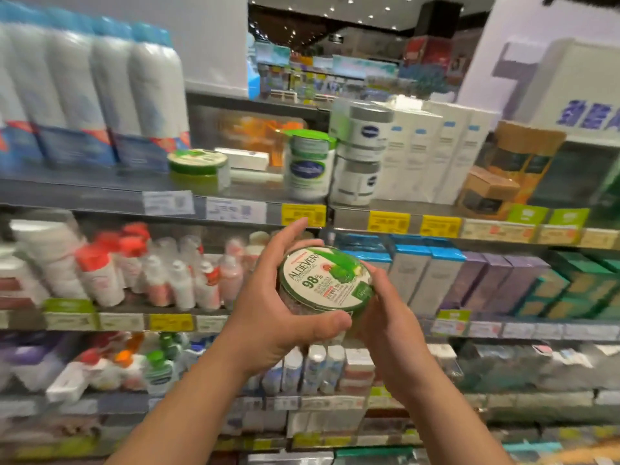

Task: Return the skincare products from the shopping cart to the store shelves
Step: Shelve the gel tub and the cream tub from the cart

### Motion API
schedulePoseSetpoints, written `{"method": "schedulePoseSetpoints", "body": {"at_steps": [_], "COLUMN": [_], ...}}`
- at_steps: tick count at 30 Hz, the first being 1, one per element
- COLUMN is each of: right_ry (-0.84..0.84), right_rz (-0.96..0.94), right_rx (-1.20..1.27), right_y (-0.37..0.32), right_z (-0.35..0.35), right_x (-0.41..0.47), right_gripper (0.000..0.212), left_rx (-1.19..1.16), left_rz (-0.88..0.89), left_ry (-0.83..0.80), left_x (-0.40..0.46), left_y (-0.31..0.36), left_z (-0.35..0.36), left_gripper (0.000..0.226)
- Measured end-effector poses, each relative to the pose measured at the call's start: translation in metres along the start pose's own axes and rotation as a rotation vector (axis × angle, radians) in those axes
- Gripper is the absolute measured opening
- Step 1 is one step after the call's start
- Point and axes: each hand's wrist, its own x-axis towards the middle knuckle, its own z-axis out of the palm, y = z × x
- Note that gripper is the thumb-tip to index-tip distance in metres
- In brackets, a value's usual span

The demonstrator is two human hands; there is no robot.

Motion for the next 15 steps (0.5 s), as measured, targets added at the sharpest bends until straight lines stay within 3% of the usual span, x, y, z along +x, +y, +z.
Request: {"method": "schedulePoseSetpoints", "body": {"at_steps": [4, 7, 12, 15], "right_ry": [-0.104, -0.229, -0.365, -0.421], "right_rz": [-0.035, -0.075, -0.140, -0.173], "right_rx": [-0.015, -0.011, -0.042, -0.074], "right_y": [0.000, -0.001, 0.002, -0.001], "right_z": [0.038, 0.056, 0.079, 0.094], "right_x": [0.022, 0.039, 0.080, 0.108], "right_gripper": [0.052, 0.079, 0.100, 0.098], "left_rx": [-0.015, -0.070, -0.097, -0.092], "left_rz": [0.009, -0.002, 0.011, 0.019], "left_ry": [0.062, 0.107, 0.150, 0.168], "left_x": [0.006, 0.015, 0.036, 0.053], "left_y": [0.010, 0.014, 0.015, 0.014], "left_z": [-0.048, -0.076, -0.111, -0.132], "left_gripper": [0.118, 0.118, 0.118, 0.116]}}
